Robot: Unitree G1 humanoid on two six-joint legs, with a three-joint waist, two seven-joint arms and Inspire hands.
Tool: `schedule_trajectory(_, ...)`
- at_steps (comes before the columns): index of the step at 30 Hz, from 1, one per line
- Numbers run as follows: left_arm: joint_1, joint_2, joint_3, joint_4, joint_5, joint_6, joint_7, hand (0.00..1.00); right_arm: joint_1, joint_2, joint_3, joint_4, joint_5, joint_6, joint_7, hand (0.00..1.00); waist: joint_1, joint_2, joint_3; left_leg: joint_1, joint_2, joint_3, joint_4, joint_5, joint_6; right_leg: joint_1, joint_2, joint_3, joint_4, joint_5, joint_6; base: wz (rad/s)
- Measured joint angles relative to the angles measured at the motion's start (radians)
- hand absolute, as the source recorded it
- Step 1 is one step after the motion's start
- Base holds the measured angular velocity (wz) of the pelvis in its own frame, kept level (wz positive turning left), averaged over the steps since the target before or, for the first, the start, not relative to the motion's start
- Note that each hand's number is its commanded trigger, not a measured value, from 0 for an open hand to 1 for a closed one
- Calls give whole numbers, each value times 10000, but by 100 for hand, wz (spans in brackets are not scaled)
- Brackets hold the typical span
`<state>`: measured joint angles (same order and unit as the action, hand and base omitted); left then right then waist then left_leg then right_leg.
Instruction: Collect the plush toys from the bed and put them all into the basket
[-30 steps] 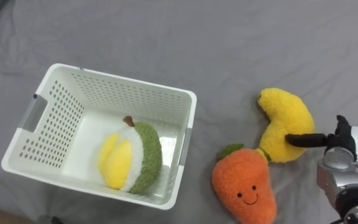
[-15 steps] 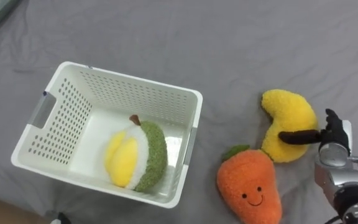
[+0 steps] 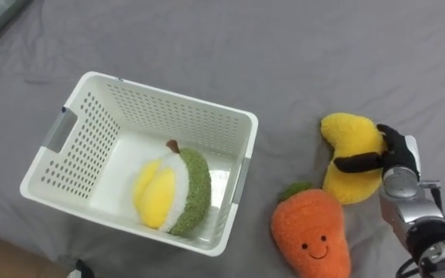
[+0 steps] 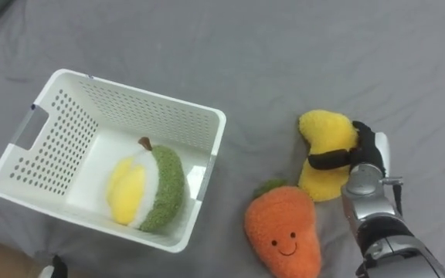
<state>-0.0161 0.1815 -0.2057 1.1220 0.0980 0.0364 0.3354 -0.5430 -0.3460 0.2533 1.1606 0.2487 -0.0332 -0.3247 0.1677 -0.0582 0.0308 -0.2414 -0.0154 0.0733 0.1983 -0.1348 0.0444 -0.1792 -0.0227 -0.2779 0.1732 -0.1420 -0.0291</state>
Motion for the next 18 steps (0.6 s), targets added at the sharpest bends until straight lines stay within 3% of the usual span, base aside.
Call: schedule_trajectory(18,33,41,-32,-2,-97,-171,25,0,-2,-3,383,25,-780,34,660,100,59,-10,6,-28,-23,-130,2,9,8,3,-26,-76,-2,1,-2,1)
